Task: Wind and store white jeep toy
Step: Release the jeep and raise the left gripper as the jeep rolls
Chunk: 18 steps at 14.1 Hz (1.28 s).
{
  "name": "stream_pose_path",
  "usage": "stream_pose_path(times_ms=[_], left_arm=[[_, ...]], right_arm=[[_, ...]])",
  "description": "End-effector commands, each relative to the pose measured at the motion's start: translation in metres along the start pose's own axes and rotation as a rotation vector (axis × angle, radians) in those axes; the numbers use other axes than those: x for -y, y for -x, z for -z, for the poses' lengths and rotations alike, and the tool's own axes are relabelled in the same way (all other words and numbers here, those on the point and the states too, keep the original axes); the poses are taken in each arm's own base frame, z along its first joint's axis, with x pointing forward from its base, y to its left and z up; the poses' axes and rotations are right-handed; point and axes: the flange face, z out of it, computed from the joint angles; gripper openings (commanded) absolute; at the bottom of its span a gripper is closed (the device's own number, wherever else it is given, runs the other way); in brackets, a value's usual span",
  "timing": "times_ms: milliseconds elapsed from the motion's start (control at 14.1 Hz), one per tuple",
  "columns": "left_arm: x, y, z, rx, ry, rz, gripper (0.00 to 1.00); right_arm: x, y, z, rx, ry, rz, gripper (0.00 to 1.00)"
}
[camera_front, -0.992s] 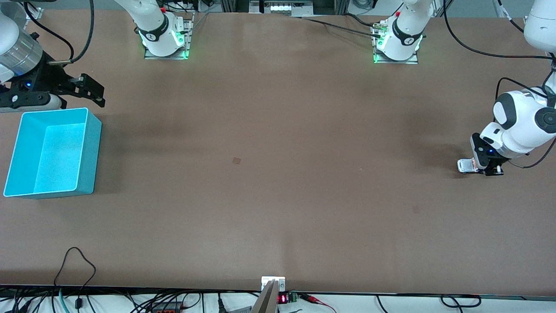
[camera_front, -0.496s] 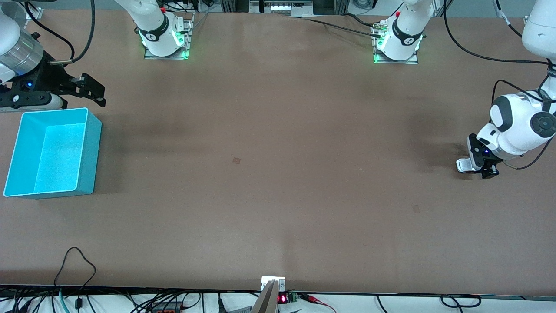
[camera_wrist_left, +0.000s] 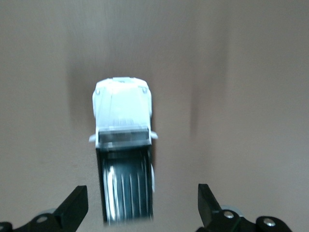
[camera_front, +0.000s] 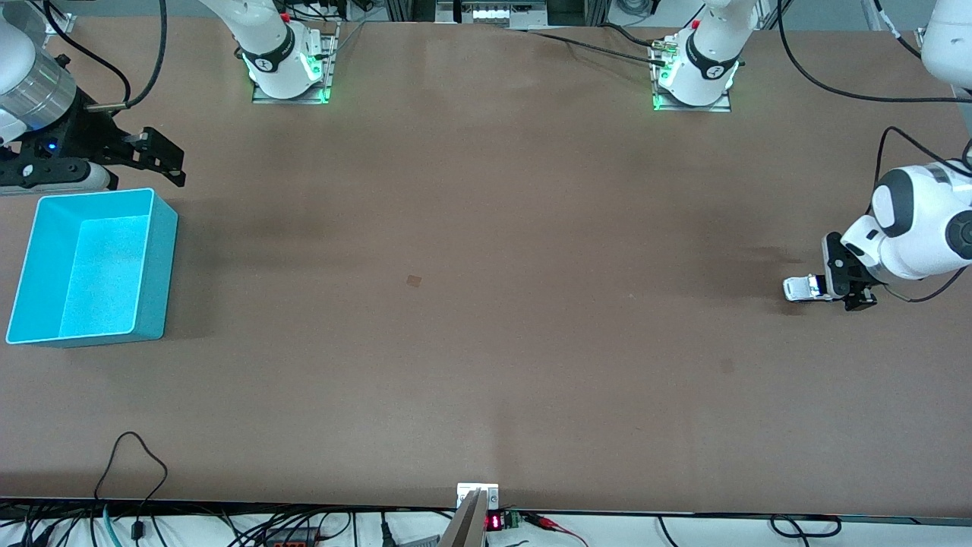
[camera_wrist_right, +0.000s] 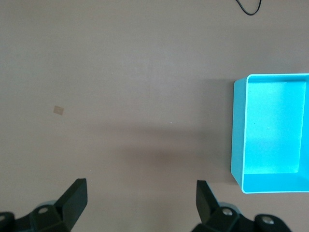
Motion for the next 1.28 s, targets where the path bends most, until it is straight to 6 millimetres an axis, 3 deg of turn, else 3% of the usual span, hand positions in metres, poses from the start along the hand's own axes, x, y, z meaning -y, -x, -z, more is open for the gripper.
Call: stream_pose_path(times_ms=[0,283,638,1063,1205], left_arm=[[-0.001,-0.020,0.052,0.040,0.062,-0.005,1.00],[0.012,-0.056,0.108,0.057,0.101,0.030,1.00],[0.021,-0.143,0.190,0.115,0.129,0.142,1.00],[0.005,-0.200,0.263,0.066,0.159,0.484,1.00],[0.002,-0.211,0.291,0.031,0.150,0.616,1.00]], right_arm=[[0.001,0.003,0.006,-0.007,0.007,-0.015,1.00],[-0.002,0.002,0.006,-0.009,0.001,-0.021,1.00],[-0.005,-0.001,0.005,-0.018,0.000,-0.027,1.00],[-0.007,0.000,0.007,-0.022,0.009,-0.030,1.00],[-0.008,0.000,0.007,-0.025,0.013,-0.028,1.00]])
